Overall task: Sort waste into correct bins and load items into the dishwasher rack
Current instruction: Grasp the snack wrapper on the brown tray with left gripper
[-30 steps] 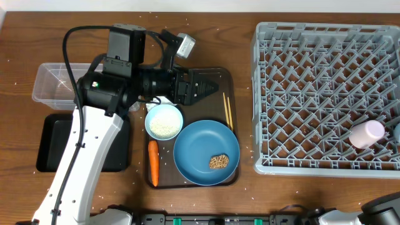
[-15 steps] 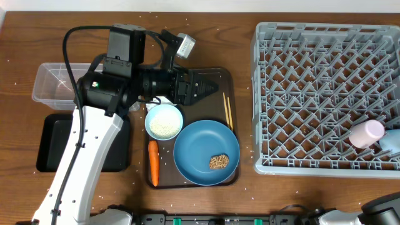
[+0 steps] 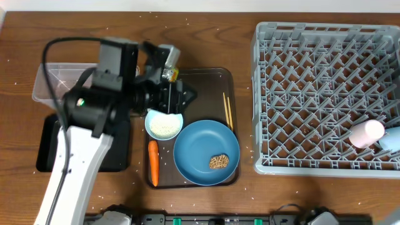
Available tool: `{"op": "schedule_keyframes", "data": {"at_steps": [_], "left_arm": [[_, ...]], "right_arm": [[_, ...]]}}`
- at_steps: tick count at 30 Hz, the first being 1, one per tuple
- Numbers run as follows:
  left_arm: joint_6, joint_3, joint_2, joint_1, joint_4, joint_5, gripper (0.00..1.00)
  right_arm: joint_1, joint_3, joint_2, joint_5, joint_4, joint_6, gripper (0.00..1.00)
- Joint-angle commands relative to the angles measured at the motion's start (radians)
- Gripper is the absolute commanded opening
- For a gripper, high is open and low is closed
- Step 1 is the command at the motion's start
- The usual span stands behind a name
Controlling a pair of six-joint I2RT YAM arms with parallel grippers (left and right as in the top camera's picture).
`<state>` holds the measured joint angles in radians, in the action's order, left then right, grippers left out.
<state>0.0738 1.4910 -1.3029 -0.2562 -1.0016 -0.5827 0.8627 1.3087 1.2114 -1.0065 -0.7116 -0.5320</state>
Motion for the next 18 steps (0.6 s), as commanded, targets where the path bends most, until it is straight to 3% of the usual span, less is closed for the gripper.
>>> {"op": "schedule_keyframes", "data": {"at_steps": [1,10,18], "left_arm": [[0.000,0.014,0.032,0.002,-0.060,0.230,0.66],[0.006,0.002,0.028,0.002,-0.224,0.269,0.65],[0.028,-0.111,-0.018,0.002,-0.163,0.371,0.62]], "right_arm": [[-0.162,0.012,-0.113,0.140,-0.058,0.102,0.75],[-0.689,0.011,-0.209,0.766,-0.433,0.294,0.77],[-0.910,0.011,-0.141,0.816,-0.546,0.317,0.78]]}}
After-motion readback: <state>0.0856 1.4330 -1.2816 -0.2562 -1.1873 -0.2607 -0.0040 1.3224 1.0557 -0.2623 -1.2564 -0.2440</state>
